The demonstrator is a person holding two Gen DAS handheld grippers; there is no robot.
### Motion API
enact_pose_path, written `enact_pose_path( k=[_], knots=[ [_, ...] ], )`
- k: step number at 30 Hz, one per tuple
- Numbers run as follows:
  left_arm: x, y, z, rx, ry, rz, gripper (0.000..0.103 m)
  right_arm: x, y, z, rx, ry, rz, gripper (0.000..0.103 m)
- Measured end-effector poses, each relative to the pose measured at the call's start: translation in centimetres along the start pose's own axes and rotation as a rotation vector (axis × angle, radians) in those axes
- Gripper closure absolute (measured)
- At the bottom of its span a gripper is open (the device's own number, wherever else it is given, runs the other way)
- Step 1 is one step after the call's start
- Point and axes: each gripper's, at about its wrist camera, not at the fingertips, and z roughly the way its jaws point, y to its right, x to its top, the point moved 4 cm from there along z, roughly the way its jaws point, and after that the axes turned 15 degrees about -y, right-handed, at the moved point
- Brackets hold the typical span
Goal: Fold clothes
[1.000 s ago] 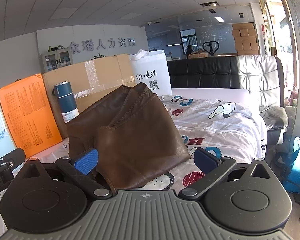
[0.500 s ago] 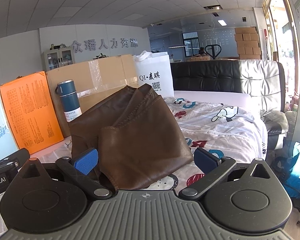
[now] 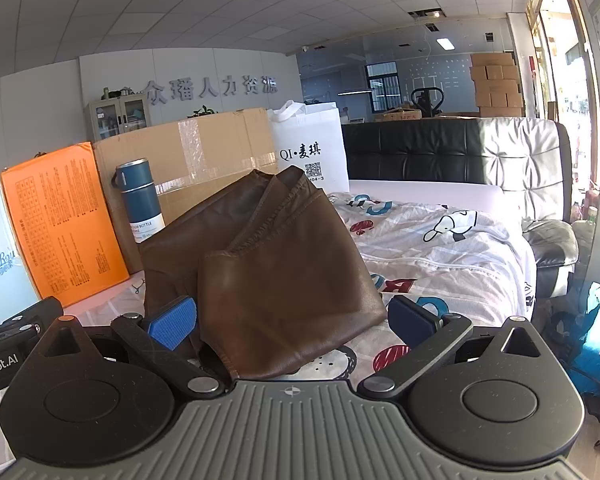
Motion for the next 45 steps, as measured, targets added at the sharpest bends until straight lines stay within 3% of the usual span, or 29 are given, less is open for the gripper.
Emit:
enact_pose_path(
  k=[45],
  knots=[
    [-0.15, -0.05, 0.39, 0.013, -0.019, -0.001, 0.000, -0.34, -0.33, 0.37, -0.004, -0.014, -0.011, 0.000]
  ],
)
